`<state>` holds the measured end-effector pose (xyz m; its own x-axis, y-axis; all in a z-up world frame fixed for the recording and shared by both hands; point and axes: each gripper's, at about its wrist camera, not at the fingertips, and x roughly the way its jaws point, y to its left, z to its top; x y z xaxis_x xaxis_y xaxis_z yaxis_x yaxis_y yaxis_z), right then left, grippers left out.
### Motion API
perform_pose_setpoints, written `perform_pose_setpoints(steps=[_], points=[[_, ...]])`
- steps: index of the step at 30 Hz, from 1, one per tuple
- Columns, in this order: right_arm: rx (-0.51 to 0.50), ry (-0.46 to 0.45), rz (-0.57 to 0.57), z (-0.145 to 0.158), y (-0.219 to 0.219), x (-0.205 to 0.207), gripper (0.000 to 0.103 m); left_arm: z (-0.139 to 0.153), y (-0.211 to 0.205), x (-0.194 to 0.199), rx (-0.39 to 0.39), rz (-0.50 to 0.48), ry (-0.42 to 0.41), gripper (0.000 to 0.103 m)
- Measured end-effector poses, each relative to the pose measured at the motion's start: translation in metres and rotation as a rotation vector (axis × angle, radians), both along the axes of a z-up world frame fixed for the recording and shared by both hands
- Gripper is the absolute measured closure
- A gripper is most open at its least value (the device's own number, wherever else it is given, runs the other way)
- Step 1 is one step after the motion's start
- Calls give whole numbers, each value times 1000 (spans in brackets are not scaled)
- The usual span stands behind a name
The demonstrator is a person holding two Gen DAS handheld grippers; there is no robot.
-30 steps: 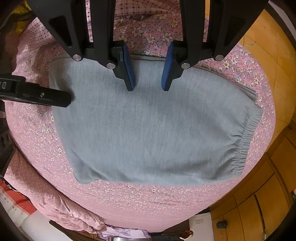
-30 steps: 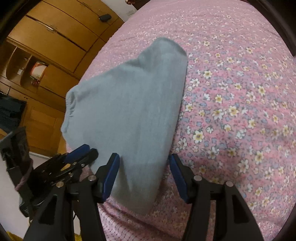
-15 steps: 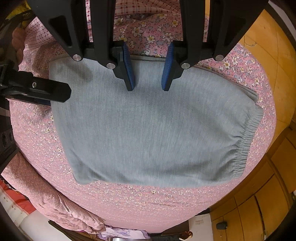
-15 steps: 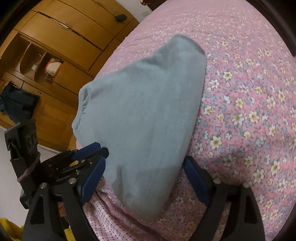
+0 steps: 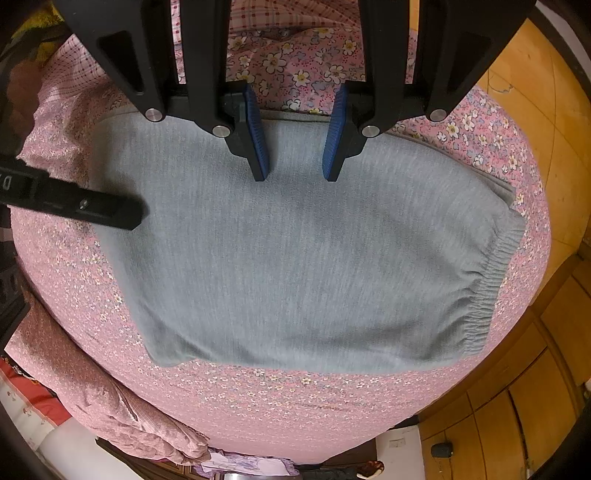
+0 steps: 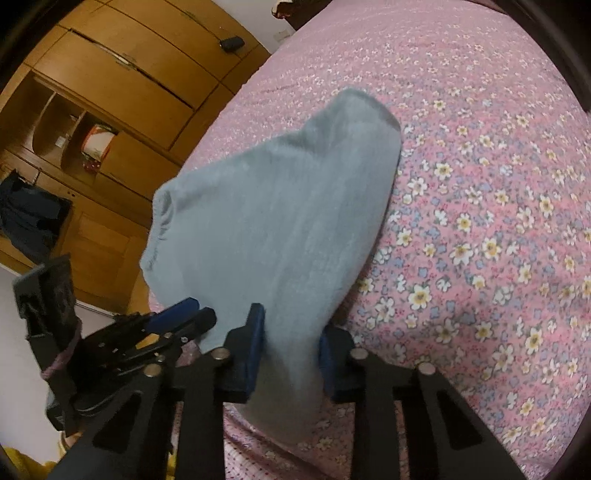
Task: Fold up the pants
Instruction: 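Close the right gripper on the folded edge of the gray sweatpants, then lift the held edge with the right gripper and fold it over the bundle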
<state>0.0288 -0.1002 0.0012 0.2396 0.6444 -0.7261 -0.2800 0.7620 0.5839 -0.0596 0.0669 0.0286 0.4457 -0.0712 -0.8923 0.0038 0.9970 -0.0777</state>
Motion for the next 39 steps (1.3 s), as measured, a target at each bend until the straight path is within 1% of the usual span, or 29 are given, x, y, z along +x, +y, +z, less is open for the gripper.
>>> perform_pose_setpoints(steps=[6,13,21,28,33,39], points=[[41,-43,19,15,-3,-3,86,1,1,0,-3,1,0,79],[30,-91,47,27,-2,-8,87,1,-1,-2,6,-4,-2,79],[62,-128,84,46,3,-9,89,9,7,-7,-34,7,-5,79],[71,-191,131,71,10,-11,89,21,29,-14,-1,67,-19,79],[78,-218,161,86,19,-11,89,29,47,-18,17,126,-41,79],[47,-262,212,99,28,-12,89,36,61,-16,27,157,-60,79]])
